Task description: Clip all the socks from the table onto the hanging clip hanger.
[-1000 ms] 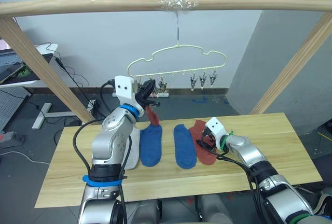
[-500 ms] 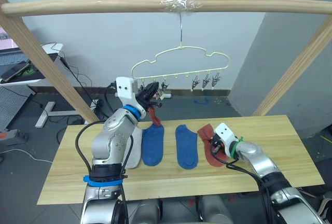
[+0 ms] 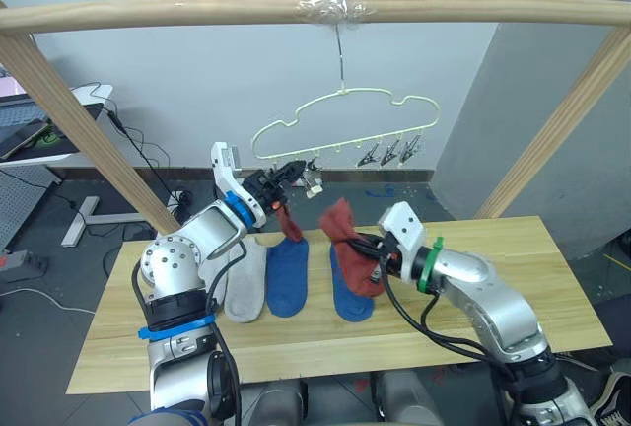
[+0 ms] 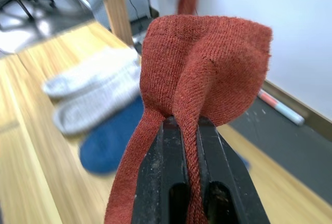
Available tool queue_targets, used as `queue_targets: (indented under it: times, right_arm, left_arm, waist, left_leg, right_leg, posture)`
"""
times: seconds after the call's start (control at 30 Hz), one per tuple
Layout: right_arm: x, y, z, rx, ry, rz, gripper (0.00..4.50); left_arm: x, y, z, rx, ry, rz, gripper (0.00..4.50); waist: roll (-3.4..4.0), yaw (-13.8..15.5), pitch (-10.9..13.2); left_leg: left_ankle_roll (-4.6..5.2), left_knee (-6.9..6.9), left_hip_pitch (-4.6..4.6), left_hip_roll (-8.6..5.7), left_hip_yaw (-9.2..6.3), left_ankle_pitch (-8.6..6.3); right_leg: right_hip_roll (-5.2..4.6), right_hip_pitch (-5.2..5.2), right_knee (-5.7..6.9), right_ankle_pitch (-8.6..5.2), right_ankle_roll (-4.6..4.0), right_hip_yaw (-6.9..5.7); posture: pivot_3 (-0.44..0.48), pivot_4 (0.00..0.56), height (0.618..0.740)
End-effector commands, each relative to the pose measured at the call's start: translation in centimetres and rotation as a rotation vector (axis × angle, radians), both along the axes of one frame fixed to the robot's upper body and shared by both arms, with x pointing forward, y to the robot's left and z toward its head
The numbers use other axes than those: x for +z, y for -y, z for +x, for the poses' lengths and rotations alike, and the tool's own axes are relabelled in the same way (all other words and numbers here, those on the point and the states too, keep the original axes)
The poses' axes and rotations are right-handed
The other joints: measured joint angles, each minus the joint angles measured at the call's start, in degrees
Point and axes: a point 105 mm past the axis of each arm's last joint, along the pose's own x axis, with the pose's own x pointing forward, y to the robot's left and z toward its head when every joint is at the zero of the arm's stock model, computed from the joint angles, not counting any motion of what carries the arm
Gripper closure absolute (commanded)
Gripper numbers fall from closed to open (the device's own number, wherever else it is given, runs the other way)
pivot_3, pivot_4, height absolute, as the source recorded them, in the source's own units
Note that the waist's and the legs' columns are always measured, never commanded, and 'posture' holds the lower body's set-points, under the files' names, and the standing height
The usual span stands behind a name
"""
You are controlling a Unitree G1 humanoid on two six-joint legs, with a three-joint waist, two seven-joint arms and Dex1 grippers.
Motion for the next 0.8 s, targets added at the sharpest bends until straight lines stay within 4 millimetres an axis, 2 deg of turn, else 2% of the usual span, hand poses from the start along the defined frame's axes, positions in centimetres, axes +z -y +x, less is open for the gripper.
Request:
queue_targets:
  times: [0.03,0.37,0.8]
  right_arm:
    - [1.6,-0.8,0.2,-0.001,0.032,0.047,4.46]
    - [2.3,-2.4,0.4,0.02,0.002,0.112,4.46]
    - [3.2,-3.0,1.2,0.013,0.003,0.151,4.46]
  left_arm:
    - [0.3,0.3,-0.1,-0.01,0.004,0.008,4.5]
    - [0.8,0.2,-0.2,-0.001,0.014,-0.032,4.5]
    - [0.8,0.3,-0.6,-0.019,0.02,-0.034,4.5]
  waist:
    - [0.0,0.1,0.0]
    - [0.0,0.07,0.0]
    - [0.01,0.08,0.01]
  left_leg:
    - [0.0,-0.01,0.01,0.0,0.0,0.0]
    - [-0.01,-0.04,-0.01,0.01,0.01,-0.01]
    - [0.0,-0.06,-0.06,0.01,0.0,-0.01]
  right_leg:
    - [0.0,0.0,0.0,0.0,0.0,0.0]
    - [0.0,-0.04,-0.01,-0.01,-0.01,0.01]
    - [0.0,-0.08,-0.03,-0.01,-0.02,-0.01]
  posture:
    - [-0.121,0.127,0.74]
    - [-0.116,0.138,0.74]
    - [-0.111,0.145,0.74]
